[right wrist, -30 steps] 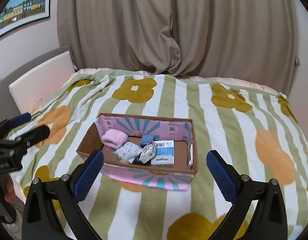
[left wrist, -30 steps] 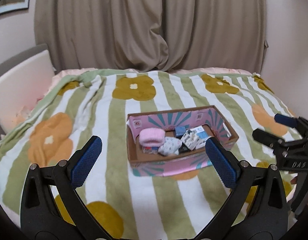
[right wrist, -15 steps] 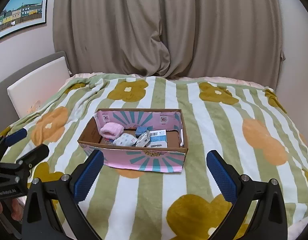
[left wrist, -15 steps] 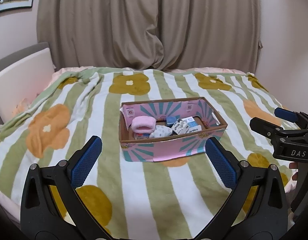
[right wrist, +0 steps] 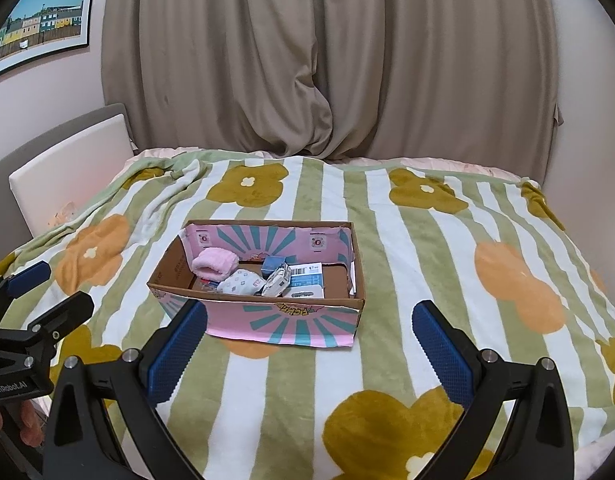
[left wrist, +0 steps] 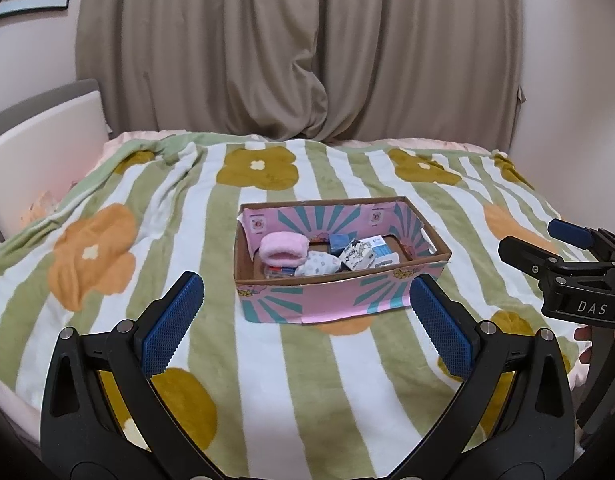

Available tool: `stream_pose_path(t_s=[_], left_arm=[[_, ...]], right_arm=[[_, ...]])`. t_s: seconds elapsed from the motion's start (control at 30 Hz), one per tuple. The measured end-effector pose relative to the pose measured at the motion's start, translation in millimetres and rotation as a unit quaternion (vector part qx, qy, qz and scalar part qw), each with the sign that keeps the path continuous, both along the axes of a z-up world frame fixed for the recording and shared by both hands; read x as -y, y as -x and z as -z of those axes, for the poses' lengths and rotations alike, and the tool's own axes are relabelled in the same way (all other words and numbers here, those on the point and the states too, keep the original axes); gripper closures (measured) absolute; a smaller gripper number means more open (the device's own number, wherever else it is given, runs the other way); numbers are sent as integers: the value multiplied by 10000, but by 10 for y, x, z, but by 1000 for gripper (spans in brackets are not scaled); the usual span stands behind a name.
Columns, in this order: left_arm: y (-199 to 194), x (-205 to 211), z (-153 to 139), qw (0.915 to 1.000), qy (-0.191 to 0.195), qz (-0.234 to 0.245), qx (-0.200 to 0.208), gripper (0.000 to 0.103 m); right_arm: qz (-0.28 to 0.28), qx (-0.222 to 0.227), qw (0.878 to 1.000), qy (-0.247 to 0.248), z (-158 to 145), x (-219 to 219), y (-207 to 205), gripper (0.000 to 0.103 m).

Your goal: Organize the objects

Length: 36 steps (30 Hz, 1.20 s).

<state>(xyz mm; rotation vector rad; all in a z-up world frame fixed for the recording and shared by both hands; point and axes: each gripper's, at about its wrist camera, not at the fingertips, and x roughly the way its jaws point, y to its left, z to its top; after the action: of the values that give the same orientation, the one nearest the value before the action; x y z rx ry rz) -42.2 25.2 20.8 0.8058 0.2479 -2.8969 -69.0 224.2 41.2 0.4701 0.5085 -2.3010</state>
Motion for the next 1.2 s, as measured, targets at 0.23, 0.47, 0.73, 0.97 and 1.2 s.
stream_pose_path(t_s=[0.23,0.47,0.73,0.97,1.2], left_arm=[[-2,25,4,10000,-73,-11,-18,0],[35,9,28,10000,-57,-26,27,0],[60,-4,43,10000,-20,-51,42,0],[86,14,59,10000,-4,-41,63,0],[85,21,59,10000,-6,-31,64,0]], right_arm=[[7,6,10000,-15,-2,4,-1,1],[31,23,10000,-13,6,-7,22,1],[81,71,9999,-17,18,-13,101,1],[95,93,9999,-34,22,-9,128,1],[114,105,9999,-47,29,4,139,1]])
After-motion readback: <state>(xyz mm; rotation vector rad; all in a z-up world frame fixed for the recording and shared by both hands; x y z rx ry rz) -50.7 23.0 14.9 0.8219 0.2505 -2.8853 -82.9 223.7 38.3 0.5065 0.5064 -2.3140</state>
